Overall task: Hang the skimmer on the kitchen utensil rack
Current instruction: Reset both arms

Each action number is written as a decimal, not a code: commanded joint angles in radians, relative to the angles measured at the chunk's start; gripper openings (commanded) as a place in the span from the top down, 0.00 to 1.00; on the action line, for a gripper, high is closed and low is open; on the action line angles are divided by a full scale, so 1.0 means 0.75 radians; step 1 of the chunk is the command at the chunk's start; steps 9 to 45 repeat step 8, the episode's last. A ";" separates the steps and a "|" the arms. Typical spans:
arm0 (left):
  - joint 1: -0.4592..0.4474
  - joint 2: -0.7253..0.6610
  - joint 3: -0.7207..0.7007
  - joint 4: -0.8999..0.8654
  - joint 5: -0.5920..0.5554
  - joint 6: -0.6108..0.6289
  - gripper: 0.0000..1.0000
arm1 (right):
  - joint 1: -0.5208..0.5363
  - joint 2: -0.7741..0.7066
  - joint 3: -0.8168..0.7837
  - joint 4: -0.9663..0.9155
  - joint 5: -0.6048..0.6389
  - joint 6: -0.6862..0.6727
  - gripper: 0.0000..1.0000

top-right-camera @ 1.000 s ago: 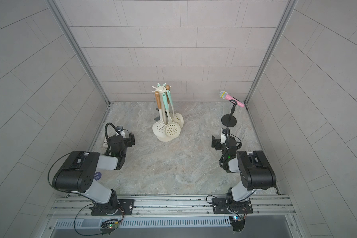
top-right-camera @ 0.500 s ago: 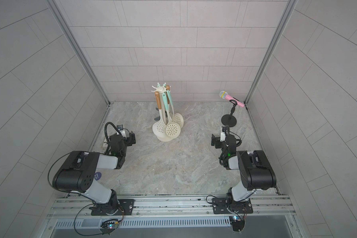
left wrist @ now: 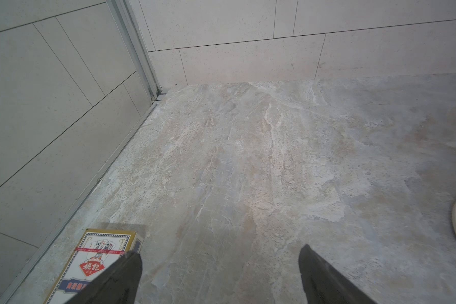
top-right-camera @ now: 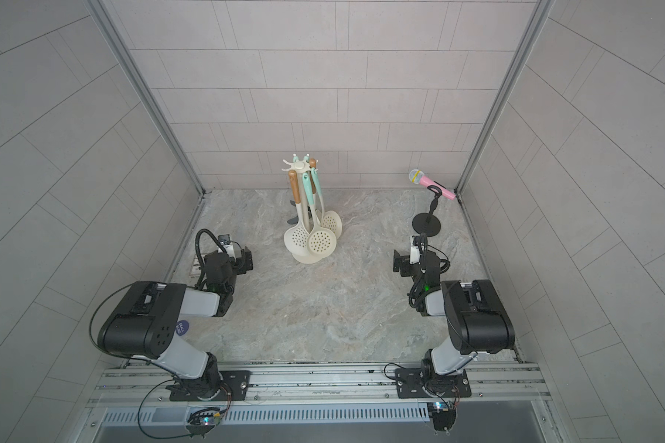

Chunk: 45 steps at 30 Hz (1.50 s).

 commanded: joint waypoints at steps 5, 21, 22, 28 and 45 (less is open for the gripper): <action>0.003 0.006 0.035 -0.025 -0.025 -0.015 0.00 | 0.008 0.005 0.059 -0.069 0.153 0.019 0.00; 0.003 0.006 0.035 -0.024 -0.024 -0.016 0.00 | 0.015 -0.001 0.048 -0.053 0.171 0.018 0.00; 0.003 0.006 0.035 -0.024 -0.024 -0.016 0.00 | 0.015 -0.001 0.048 -0.053 0.171 0.018 0.00; 0.003 0.006 0.035 -0.024 -0.024 -0.016 0.00 | 0.015 -0.001 0.048 -0.053 0.171 0.018 0.00; 0.003 0.006 0.035 -0.024 -0.024 -0.016 0.00 | 0.015 -0.001 0.048 -0.053 0.171 0.018 0.00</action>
